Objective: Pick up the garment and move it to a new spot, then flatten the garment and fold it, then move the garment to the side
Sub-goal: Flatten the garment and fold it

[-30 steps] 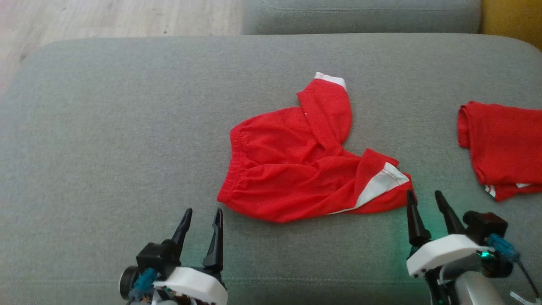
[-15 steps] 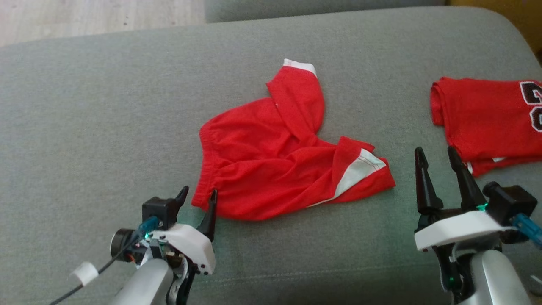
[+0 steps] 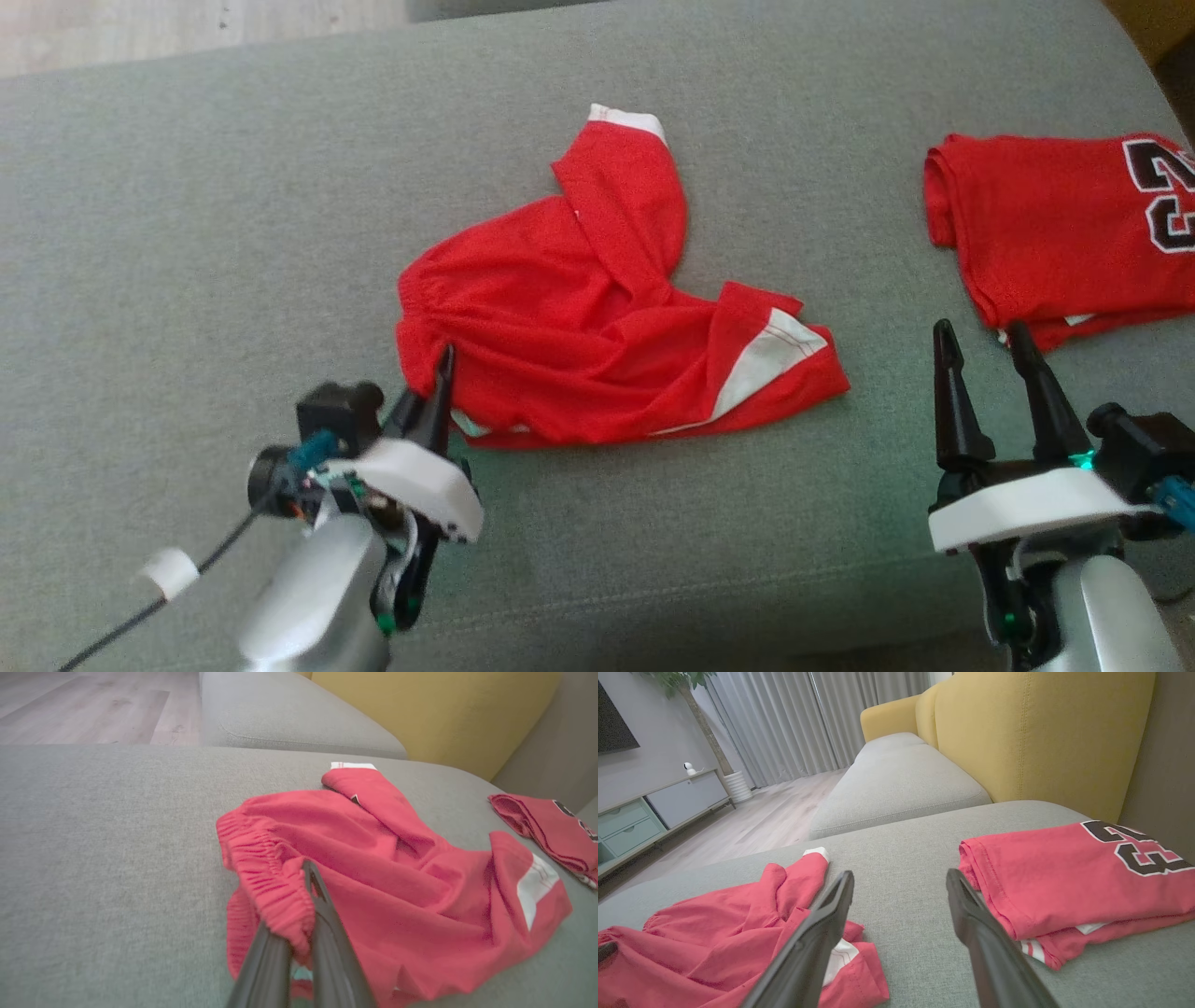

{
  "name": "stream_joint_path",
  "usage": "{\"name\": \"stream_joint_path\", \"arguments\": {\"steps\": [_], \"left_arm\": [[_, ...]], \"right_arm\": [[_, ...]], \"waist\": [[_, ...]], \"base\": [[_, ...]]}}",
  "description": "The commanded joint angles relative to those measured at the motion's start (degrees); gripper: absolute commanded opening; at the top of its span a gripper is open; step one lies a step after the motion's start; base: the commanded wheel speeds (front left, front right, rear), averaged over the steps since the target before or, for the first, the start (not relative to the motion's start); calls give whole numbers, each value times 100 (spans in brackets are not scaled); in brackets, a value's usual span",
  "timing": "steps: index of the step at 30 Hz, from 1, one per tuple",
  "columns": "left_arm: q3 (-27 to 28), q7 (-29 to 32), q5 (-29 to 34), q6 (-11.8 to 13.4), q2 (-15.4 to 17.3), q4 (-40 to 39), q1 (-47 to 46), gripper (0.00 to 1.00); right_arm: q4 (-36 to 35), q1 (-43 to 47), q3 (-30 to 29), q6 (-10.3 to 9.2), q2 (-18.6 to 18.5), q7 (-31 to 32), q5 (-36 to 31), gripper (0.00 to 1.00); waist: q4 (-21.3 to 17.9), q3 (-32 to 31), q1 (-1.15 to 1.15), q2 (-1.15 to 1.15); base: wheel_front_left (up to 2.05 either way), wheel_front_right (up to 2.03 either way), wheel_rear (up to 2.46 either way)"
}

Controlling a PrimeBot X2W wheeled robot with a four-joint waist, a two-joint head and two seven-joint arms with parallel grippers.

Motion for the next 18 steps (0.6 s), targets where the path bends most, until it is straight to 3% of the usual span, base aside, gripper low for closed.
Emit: {"name": "stream_joint_path", "arguments": {"steps": [1,12,13,14,15,16,18], "left_arm": [[269,-70,-47,50,53,-156,-354,0],[646,-197,-416,54,-159,938,-1120,0],[651,-222,-419,47,-165,1031,-1161,11],[652,-254,-418,40,-167,1118,-1195,37],[651,-296,-411,34,-168,1198,-1225,76],[648,-348,-401,31,-170,1269,-1251,100],[629,-473,-369,7,-179,1356,-1288,100]], "right_arm": [[-227,-163,140,37,-18,-49,43,100],[-129,-349,184,37,-18,-174,84,100],[-114,-355,180,37,-18,-188,83,100],[-98,-359,176,37,-18,-202,86,100],[-80,-361,171,37,-18,-216,91,100],[-59,-362,164,37,-18,-231,96,100],[-23,-360,153,37,-18,-255,110,100]], "waist": [[-59,63,-1,0],[-384,331,-1,0],[-390,334,-1,0],[-392,331,-1,0],[-388,327,-1,0],[-377,316,-1,0],[-336,281,-1,0]], "base": [[0,0,0],[0,0,0],[0,0,0],[0,0,0],[0,0,0],[0,0,0],[0,0,0]]}}
